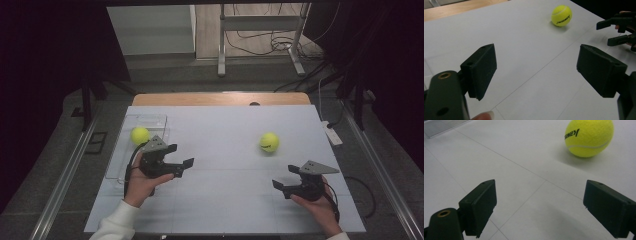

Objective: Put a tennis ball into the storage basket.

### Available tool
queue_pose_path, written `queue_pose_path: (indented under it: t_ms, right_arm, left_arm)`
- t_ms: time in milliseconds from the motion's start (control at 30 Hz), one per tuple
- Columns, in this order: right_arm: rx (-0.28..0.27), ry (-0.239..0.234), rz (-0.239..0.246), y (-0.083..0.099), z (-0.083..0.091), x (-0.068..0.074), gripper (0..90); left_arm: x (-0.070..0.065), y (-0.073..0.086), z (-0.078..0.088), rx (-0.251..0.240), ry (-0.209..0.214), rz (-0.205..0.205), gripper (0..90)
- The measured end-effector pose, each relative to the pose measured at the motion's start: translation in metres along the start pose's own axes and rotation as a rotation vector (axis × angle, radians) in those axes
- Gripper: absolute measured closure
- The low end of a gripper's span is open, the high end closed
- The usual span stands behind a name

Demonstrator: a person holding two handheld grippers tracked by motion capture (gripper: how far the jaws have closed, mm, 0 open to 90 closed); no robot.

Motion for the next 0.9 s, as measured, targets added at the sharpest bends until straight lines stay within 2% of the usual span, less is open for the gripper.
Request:
queue_pose_path:
  t_ms: [300,700,900]
  right_arm:
    - [-0.015,-0.012,0.002,-0.001,0.004,0.003,12.3]
    - [-0.016,-0.012,-0.005,0.0,0.005,0.003,12.2]
    - [-0.018,-0.011,-0.005,0.001,0.006,0.002,12.2]
  left_arm:
    - [-0.012,-0.003,-0.012,0.013,0.001,-0.02,17.0]
    - [-0.019,-0.008,-0.032,0.042,0.022,-0.044,16.4]
    - [-0.02,-0.01,-0.037,0.049,0.028,-0.04,16.2]
Point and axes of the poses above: each handheld gripper's, and its own axes: z roughly backward along the jaws, y roughly out of its underside, x roughly to its left, the point moved 6 cm from there along -z, roughly forward along the jaws, and after that the axes turned 3 degrees about -y, right-handed, at the moved point
